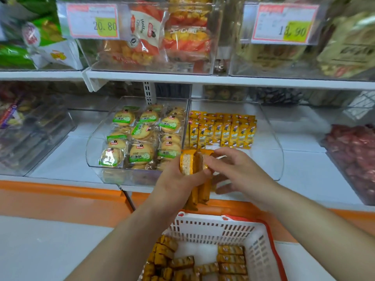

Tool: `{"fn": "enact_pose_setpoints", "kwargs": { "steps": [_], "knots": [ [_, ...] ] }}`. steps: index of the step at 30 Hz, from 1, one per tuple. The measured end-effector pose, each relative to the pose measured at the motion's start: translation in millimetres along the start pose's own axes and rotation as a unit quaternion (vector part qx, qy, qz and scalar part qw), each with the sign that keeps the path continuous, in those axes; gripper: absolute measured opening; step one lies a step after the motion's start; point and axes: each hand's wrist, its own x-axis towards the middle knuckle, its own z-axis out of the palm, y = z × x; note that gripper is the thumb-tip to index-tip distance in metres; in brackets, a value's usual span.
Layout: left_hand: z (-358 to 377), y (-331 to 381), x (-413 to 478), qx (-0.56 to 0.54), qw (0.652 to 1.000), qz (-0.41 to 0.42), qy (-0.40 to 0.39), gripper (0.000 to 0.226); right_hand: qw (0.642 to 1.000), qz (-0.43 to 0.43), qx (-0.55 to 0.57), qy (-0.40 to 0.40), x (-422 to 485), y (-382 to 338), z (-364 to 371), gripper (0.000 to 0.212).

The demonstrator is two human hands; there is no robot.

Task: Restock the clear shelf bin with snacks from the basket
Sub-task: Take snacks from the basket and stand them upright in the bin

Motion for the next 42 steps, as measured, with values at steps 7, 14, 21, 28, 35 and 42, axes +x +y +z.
{"fn": "enact_pose_setpoints", "kwargs": {
  "steps": [7, 14, 21, 28, 35, 42],
  "knots": [
    [7.7, 2.9, -11.2, -0.068, 0.997, -0.022, -0.025, 0.046, 0.998, -0.033, 0.057, -0.005, -4.3, 0.5, -27.3, 0.018],
    [5.9, 1.2, -11.6, -0.059, 0.997, -0.043, 0.006, 0.055, 0.976, -0.042, 0.203, -0.062, -3.0, 2.6, -25.7, 0.024],
    [7.0, 1.3, -13.1, 0.02, 0.999, 0.027, 0.036, 0.037, 0.994, -0.041, 0.092, 0.032, 3.0, 6.8, -10.9, 0.043],
    [-1.4, 9.1, -14.0, 0.046, 0.997, 0.054, 0.036, 0.048, 0.978, -0.042, 0.203, -0.007, 11.5, 5.4, -10.7, 0.043],
    [-21.1, 15.4, -6.8, 0.104, 0.99, -0.002, 0.094, 0.061, 0.985, -0.104, 0.053, 0.125, 45.9, -7.9, -38.8, 0.025],
    [-35.6, 15.6, -1.6, 0.095, 0.991, 0.03, 0.087, 0.029, 0.934, -0.134, -0.254, 0.211, 144.6, 15.2, -55.2, 0.039]
  ]
}}
